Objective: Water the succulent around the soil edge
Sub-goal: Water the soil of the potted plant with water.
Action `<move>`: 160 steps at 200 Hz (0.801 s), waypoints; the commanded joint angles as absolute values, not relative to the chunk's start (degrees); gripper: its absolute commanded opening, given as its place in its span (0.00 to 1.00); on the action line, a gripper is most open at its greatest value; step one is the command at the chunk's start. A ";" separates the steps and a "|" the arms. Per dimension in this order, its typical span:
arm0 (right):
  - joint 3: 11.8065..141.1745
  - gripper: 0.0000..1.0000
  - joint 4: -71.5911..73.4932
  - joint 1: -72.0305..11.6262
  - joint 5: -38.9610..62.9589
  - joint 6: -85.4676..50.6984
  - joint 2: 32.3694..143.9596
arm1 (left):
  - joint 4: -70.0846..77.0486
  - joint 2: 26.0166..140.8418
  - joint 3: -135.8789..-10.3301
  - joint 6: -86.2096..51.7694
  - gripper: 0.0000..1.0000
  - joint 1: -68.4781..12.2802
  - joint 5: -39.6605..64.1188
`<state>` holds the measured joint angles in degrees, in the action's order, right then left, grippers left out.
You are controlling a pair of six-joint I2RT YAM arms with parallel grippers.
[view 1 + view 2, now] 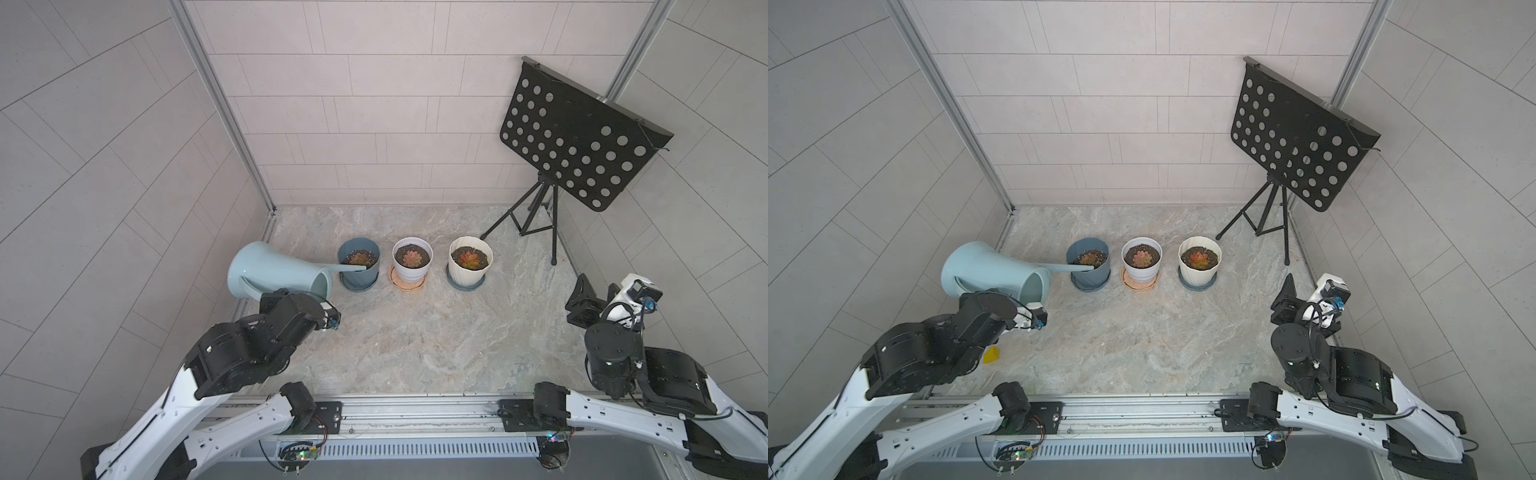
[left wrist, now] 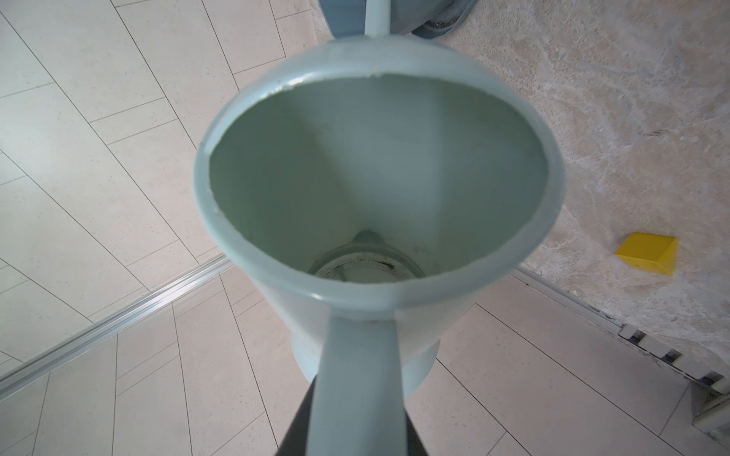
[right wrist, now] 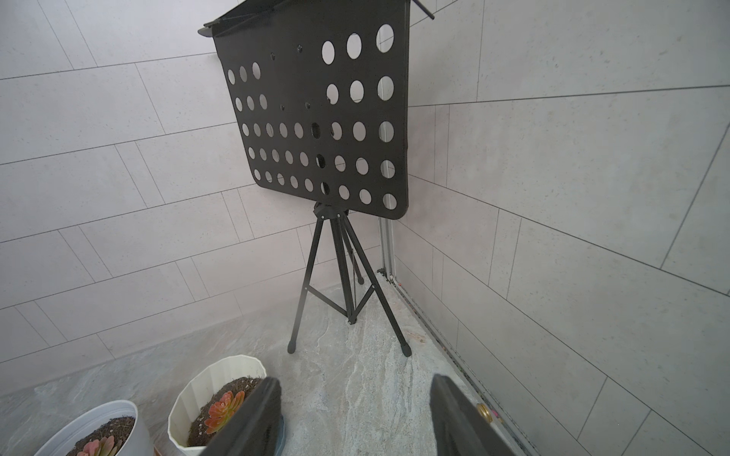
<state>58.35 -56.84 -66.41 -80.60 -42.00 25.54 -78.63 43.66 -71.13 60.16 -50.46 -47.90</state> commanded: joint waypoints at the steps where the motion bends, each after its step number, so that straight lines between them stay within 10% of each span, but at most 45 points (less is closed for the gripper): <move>1: 58.17 0.64 -57.05 -66.29 -80.95 -41.92 25.22 | -76.12 44.04 -72.94 61.32 0.00 -50.95 -51.15; 160: 58.98 0.64 -56.82 -66.22 -81.78 -40.78 25.22 | -64.81 48.20 -69.02 66.45 0.00 -51.05 -52.73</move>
